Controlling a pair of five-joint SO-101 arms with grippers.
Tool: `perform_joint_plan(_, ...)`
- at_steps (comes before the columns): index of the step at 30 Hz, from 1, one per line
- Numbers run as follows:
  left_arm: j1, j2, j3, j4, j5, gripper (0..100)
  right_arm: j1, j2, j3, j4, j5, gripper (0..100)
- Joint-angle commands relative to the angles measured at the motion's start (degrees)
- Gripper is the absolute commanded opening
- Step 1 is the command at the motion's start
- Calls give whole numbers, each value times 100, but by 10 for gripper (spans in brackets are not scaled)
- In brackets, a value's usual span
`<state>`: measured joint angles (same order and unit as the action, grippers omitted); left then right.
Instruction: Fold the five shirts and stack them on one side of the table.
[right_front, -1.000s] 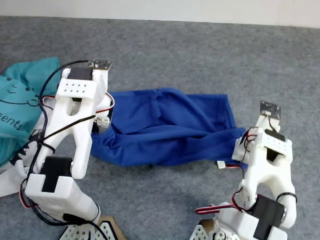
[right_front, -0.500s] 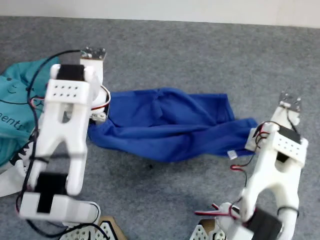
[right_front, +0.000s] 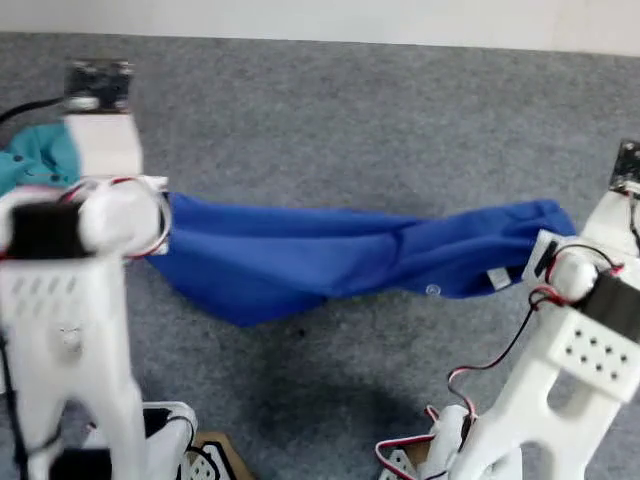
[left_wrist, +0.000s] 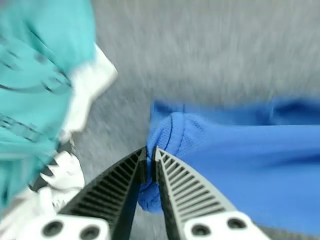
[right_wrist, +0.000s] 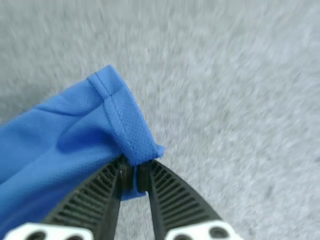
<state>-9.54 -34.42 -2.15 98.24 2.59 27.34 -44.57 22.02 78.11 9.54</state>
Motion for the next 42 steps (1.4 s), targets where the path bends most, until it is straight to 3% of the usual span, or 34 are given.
perform_joint_plan(1,-242,-866,-365,-202,-9,7,92,-602,-602,84,-79,5)
perform_joint_plan(8,-611,-1648,-356,-316,0,7,101,-2123,-831,92,-264,5)
perform_joint_plan(16,-822,-2000,-330,-281,809,7,75,-2967,-840,303,-237,5)
perform_joint_plan(22,-822,-1965,400,-334,800,7,84,-1710,-813,857,-220,5)
perform_joint_plan(28,-840,-1965,1903,-1415,791,7,92,303,-822,787,-35,5)
perform_joint_plan(34,-769,-1965,3275,-2796,800,7,268,1815,-804,-154,-62,5)
perform_joint_plan(42,-444,-1956,4224,-3833,800,7,233,3169,-840,-1464,-202,5)
